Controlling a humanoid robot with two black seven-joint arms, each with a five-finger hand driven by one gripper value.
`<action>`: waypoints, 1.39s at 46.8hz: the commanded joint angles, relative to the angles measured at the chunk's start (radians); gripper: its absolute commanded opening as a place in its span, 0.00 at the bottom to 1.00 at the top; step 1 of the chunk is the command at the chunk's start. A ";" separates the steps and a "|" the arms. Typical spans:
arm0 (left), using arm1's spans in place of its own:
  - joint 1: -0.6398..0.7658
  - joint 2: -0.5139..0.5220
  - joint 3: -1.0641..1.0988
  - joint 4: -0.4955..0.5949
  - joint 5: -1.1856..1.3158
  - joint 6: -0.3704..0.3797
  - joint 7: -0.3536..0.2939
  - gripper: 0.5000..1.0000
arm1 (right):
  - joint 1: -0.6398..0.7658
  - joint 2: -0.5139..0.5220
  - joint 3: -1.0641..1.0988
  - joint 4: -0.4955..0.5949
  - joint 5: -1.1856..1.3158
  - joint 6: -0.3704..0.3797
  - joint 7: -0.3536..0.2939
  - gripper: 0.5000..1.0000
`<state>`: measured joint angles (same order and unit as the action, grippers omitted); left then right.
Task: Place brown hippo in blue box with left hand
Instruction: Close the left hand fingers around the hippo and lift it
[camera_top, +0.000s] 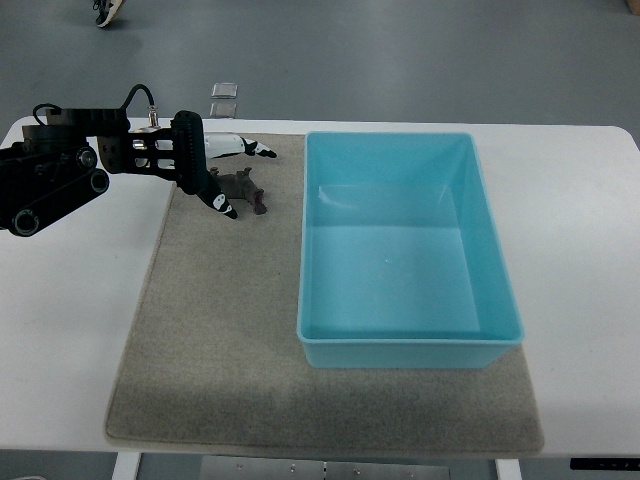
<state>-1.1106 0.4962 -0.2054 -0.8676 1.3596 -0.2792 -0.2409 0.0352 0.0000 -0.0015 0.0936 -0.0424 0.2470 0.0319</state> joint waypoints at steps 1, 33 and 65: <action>0.002 -0.005 0.001 0.004 0.007 0.000 0.000 0.98 | 0.000 0.000 0.000 0.000 0.001 0.000 0.000 0.87; 0.003 -0.030 0.001 0.035 0.185 0.031 0.000 0.76 | 0.000 0.000 0.000 0.000 -0.001 0.000 0.000 0.87; 0.003 -0.031 0.001 0.035 0.187 0.041 0.002 0.00 | 0.000 0.000 0.000 0.000 0.000 0.000 0.000 0.87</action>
<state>-1.1075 0.4648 -0.2040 -0.8329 1.5463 -0.2389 -0.2388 0.0354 0.0000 -0.0015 0.0935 -0.0425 0.2470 0.0315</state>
